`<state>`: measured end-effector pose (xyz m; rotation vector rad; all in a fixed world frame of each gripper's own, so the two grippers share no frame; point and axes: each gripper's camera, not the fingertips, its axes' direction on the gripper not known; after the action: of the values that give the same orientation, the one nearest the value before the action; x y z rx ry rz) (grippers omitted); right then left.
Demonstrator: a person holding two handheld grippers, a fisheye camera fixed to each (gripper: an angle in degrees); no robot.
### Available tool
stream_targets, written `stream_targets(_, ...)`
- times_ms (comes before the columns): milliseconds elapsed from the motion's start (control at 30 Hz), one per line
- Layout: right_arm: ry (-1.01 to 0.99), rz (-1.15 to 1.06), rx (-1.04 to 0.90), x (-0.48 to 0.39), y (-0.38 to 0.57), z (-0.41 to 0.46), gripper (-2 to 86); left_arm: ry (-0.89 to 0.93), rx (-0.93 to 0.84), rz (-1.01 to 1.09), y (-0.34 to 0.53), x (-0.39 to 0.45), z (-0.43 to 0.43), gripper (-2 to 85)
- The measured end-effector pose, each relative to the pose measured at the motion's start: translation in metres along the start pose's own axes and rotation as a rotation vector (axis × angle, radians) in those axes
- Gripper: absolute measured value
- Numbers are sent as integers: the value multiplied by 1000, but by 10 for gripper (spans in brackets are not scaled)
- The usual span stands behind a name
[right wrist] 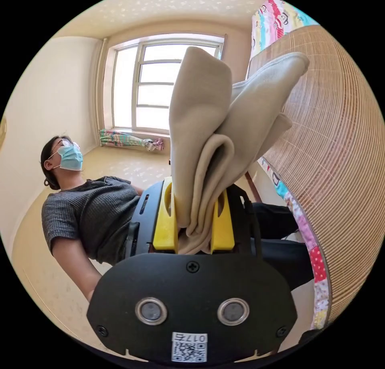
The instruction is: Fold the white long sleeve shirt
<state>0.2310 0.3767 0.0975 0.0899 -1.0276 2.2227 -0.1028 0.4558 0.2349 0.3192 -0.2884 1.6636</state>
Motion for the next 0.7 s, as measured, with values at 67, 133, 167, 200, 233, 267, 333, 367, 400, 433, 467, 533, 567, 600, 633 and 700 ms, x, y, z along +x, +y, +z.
stream_targets(67, 5, -34, 5, 0, -20, 43, 126, -10, 54, 24, 24, 13, -35, 129)
stream_targets(133, 0, -66, -11, 1, -38, 84, 126, -15, 121, 31, 55, 24, -77, 129)
stream_targets(167, -10, -87, -31, 4, -51, 113, 126, -18, 163, 32, 77, 30, -105, 129)
stream_targets(200, -19, -98, -43, 7, -58, 128, 126, -31, 199, 38, 101, 37, -135, 128)
stream_targets(233, -41, -115, -70, 14, -73, 159, 126, -41, 216, 42, 113, 41, -150, 128)
stream_targets(267, -67, -123, -102, 24, -90, 191, 127, -64, 252, 47, 138, 47, -179, 128)
stream_targets(333, -93, -128, -154, 34, -115, 236, 127, -99, 316, 44, 176, 56, -222, 128)
stream_targets(367, -91, -143, -194, 37, -131, 265, 127, -113, 363, 32, 200, 60, -249, 128)
stream_targets(400, -87, -153, -215, 37, -138, 279, 127, -110, 412, 13, 224, 63, -275, 128)
stream_targets(433, -78, -172, -259, 39, -152, 305, 127, -104, 438, 3, 236, 64, -286, 128)
stream_targets(467, -77, -186, -300, 43, -165, 328, 127, -92, 484, -10, 258, 67, -307, 128)
stream_targets(533, -87, -194, -361, 56, -182, 359, 128, -89, 546, -15, 289, 75, -332, 129)
stream_targets(567, -97, -190, -396, 68, -193, 377, 128, -101, 585, -14, 307, 80, -345, 130)
stream_targets(600, -103, -184, -411, 75, -198, 386, 128, -111, 626, -21, 324, 85, -356, 131)
stream_targets(633, -111, -167, -435, 89, -206, 402, 128, -114, 647, -27, 331, 87, -360, 131)
stream_targets(700, -112, -146, -467, 106, -216, 425, 127, -92, 736, -76, 360, 91, -377, 132)
